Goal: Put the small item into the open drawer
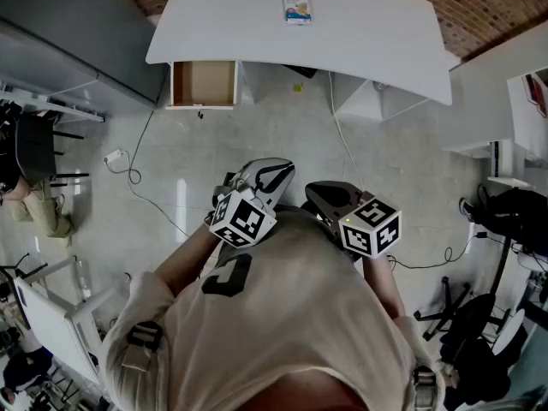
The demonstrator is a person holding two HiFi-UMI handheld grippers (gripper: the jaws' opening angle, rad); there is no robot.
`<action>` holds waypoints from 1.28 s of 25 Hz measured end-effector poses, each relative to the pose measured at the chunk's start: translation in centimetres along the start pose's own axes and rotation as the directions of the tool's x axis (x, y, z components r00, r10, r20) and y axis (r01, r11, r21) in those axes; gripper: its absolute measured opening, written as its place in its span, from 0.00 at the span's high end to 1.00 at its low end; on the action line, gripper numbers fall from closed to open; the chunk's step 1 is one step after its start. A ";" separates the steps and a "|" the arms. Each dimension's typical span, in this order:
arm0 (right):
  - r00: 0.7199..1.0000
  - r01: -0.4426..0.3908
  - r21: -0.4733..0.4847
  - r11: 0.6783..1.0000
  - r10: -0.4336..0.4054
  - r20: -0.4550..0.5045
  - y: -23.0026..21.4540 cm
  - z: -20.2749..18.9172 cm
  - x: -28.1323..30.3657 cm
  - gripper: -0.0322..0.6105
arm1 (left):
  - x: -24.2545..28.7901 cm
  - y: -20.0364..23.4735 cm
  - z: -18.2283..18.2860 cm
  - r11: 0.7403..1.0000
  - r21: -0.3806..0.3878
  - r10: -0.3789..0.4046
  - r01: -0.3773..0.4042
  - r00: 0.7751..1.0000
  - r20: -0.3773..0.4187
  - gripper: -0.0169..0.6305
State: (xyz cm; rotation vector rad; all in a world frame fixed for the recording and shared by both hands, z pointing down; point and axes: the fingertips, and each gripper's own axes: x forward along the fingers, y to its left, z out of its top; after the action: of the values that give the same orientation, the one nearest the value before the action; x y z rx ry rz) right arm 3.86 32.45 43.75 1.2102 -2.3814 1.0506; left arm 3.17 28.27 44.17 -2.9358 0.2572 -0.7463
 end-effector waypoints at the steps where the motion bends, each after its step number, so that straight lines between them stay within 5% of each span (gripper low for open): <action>1: 1.000 0.006 -0.008 1.000 -0.006 0.008 -0.5 -0.1 -0.8 0.95 | 0.7 -0.3 0.4 1.000 -0.012 0.002 -0.002 1.000 0.004 0.95; 17: 0.997 -0.067 -0.023 0.997 0.068 0.029 -4.7 -4.5 -9.0 0.95 | 6.6 -9.0 3.9 1.000 0.017 0.014 -0.013 0.997 -0.070 0.95; 25: 0.980 -0.199 -0.028 0.980 0.199 0.001 -3.9 -5.5 -9.2 0.95 | 6.5 -10.3 3.5 0.998 -0.008 0.058 -0.060 0.987 -0.149 0.95; 32: 0.981 -0.196 -0.013 0.981 0.196 0.008 -4.3 -5.6 -9.3 0.95 | 7.2 -10.9 3.6 1.000 0.020 0.025 -0.022 0.987 -0.158 0.95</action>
State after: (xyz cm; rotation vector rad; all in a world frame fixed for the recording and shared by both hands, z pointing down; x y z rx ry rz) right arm 12.51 40.23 44.86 0.9931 -2.5515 1.0867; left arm 12.60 37.80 45.85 -2.8537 0.2959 -0.9751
